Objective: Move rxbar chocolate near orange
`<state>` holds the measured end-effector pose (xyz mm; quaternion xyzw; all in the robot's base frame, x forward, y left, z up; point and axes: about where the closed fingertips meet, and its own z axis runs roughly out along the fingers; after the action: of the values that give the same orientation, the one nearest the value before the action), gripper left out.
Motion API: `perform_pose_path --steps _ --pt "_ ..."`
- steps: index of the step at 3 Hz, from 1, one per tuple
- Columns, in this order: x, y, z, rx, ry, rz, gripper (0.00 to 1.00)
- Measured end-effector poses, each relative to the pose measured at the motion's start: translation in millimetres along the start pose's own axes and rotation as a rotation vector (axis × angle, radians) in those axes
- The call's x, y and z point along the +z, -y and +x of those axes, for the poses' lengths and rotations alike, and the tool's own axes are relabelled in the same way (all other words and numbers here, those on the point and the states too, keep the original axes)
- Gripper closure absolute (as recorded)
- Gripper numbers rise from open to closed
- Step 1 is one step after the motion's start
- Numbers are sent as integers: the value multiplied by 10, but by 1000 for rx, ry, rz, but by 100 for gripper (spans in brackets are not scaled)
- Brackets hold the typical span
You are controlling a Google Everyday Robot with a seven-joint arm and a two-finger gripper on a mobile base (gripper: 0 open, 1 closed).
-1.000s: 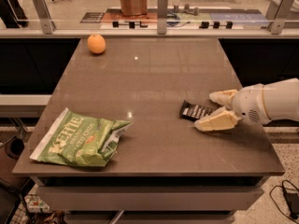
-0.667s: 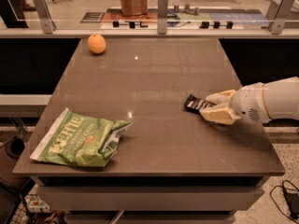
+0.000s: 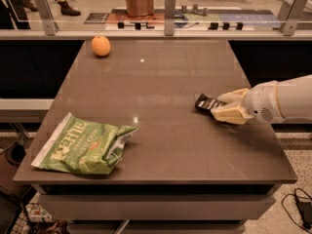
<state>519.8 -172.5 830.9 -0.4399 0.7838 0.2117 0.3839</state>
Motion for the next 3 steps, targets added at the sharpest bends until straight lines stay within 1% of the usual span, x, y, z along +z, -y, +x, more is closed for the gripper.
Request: perform_pose_path --steps 2,3 --pt "-165 438 -367 -6 25 120 100" --pt "-144 638 -602 -25 14 166 100"
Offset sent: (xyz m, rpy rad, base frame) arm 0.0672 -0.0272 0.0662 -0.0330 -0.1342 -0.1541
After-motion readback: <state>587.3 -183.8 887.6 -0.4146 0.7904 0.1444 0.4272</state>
